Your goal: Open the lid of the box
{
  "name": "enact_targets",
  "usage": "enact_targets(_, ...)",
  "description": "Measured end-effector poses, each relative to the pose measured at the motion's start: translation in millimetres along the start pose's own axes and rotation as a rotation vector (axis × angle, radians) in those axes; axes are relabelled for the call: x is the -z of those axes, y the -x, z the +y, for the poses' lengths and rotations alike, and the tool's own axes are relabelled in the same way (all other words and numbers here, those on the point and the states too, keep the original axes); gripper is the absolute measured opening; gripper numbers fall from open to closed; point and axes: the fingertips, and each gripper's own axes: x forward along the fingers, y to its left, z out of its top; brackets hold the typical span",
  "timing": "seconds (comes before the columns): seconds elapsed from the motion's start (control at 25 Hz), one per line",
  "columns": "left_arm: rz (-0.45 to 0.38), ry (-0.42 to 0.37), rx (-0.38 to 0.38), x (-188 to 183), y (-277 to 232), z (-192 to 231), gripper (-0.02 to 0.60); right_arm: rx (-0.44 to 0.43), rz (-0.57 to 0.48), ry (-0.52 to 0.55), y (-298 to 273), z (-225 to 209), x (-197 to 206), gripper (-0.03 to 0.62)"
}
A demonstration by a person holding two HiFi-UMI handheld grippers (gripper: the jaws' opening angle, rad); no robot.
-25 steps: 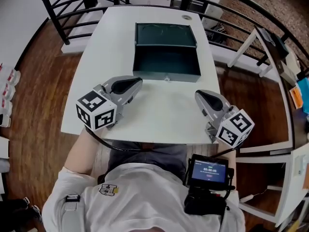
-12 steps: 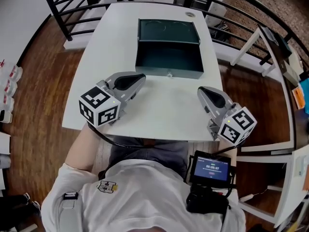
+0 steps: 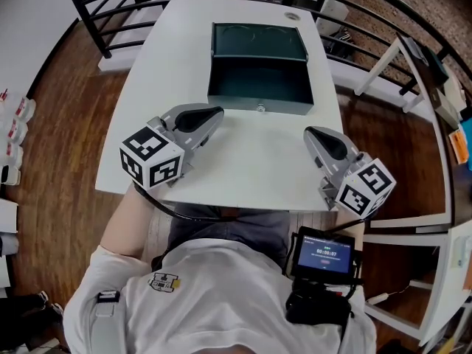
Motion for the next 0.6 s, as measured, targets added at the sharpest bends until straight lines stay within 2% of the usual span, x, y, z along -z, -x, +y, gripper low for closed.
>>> enact_targets(0.6, -0.007, -0.004, -0.003, -2.5, -0.5, 1.1, 0.000, 0.000, -0.001, 0.006, -0.6, -1.0, -2.4, 0.000)
